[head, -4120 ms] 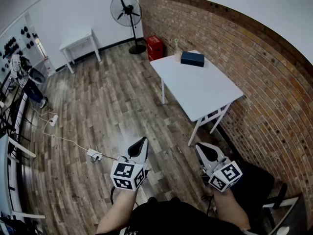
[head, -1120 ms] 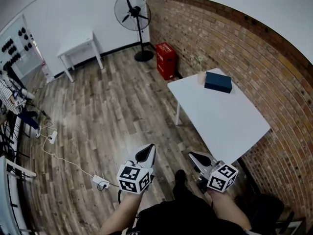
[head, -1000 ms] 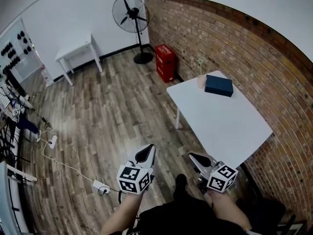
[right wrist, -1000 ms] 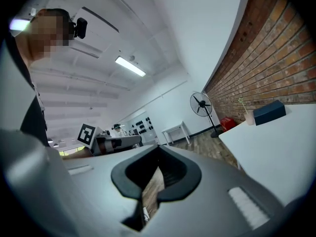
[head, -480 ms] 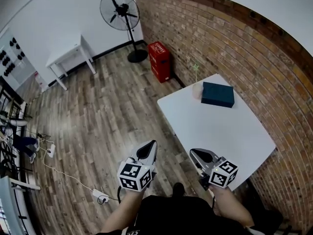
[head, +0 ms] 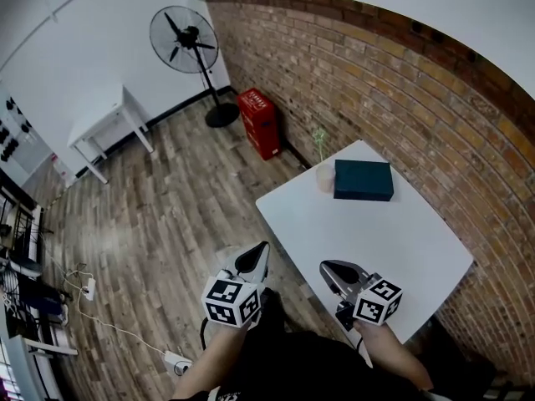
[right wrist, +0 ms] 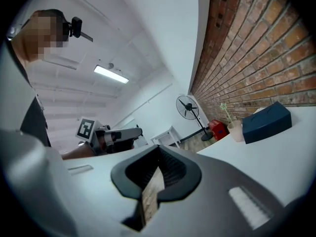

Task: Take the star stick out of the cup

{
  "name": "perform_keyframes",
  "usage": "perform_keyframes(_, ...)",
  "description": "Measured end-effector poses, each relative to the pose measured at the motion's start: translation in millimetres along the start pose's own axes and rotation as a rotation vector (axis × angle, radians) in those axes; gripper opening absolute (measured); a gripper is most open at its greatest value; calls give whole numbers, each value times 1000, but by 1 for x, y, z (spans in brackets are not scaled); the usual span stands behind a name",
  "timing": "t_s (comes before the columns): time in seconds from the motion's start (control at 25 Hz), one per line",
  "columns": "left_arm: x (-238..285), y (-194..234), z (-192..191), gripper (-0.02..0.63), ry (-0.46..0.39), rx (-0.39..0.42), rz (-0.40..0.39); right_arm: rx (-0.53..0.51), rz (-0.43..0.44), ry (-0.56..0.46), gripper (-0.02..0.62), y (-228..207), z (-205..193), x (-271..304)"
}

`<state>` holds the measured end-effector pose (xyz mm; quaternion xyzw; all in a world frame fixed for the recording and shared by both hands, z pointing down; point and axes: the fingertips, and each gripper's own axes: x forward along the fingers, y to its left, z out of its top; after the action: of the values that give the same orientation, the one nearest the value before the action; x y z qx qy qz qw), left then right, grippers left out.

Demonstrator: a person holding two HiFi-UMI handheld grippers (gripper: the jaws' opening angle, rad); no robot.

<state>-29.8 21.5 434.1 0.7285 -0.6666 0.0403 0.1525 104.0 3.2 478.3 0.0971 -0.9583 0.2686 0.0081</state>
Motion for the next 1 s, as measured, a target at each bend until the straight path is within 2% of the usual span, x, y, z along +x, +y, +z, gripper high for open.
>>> perform_keyframes(0.24, 66, 35, 17, 6, 1, 8, -79, -2, -83, -26, 2, -49, 21, 35)
perform_keyframes(0.56, 158, 118, 46, 6, 25, 17, -197, -10, -214, -49, 2, -110, 59, 126)
perform_keyframes(0.8, 208, 190, 63, 6, 55, 34, -274, -13, -340, -71, 2, -152, 84, 195)
perform_keyframes(1.0, 235, 213, 61, 6, 93, 26, -363, -42, -421, -54, 2, -165, 92, 226)
